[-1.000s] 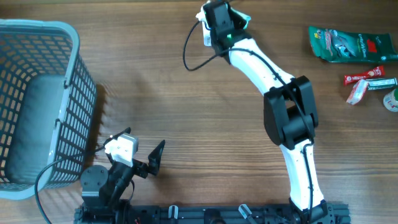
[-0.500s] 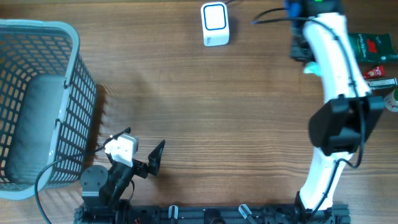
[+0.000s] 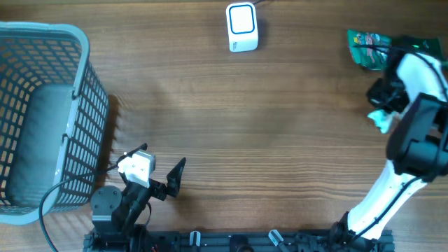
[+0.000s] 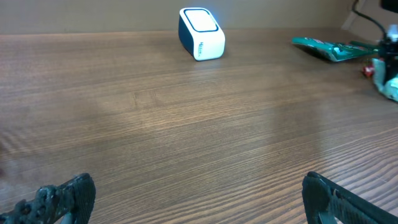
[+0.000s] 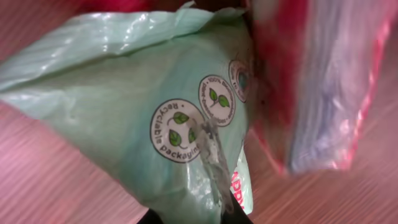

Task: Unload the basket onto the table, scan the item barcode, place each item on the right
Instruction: 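Carry the wipes pack to the right edge and release it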

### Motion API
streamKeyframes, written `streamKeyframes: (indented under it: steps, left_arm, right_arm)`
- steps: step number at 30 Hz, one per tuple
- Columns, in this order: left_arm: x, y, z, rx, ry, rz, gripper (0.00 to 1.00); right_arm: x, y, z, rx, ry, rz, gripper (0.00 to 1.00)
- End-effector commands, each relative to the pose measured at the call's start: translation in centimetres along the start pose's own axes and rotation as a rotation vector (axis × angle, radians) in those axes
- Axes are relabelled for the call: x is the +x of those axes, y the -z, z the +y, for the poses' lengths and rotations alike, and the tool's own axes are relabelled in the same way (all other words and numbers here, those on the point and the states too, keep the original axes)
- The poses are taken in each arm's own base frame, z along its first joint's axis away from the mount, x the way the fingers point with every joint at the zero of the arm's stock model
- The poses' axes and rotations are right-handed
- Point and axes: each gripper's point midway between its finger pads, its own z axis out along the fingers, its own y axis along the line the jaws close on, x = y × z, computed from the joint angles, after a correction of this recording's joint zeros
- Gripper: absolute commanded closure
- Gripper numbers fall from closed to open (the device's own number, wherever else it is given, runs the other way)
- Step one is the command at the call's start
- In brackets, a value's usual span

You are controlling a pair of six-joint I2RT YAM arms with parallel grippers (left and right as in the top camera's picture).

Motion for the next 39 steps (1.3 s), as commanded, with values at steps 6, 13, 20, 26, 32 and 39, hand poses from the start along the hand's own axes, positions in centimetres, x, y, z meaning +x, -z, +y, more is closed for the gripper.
streamKeyframes:
  steps: [6, 13, 20, 26, 32, 39]
  left_arm:
    - [0.1, 0.0, -0.1, 0.009, 0.010, -0.002, 0.00]
    - [0.1, 0.0, -0.1, 0.009, 0.010, -0.002, 0.00]
    - [0.1, 0.0, -0.1, 0.009, 0.010, -0.002, 0.00]
    - [0.1, 0.0, -0.1, 0.009, 0.010, -0.002, 0.00]
    - [0.1, 0.0, -0.1, 0.009, 0.010, -0.002, 0.00]
    - [0.1, 0.0, -0.1, 0.009, 0.010, -0.002, 0.00]
  right_arm:
    - [-1.5, 5.5, 3.0, -0.315, 0.128, -0.061, 0.00]
    - [3.0, 24.1, 3.4, -0.535, 0.233, -0.427, 0.00]
    - [13.9, 39.2, -4.6, -0.758, 0.237, -0.836, 0.00]
    - [18.8, 43.1, -10.0, -0.842, 0.194, -1.035, 0.00]
    - [20.9, 43.2, -11.7, -0.854, 0.191, -1.068, 0.00]
    - [21.6, 43.0, -12.1, -0.916, 0.161, -1.220, 0.00]
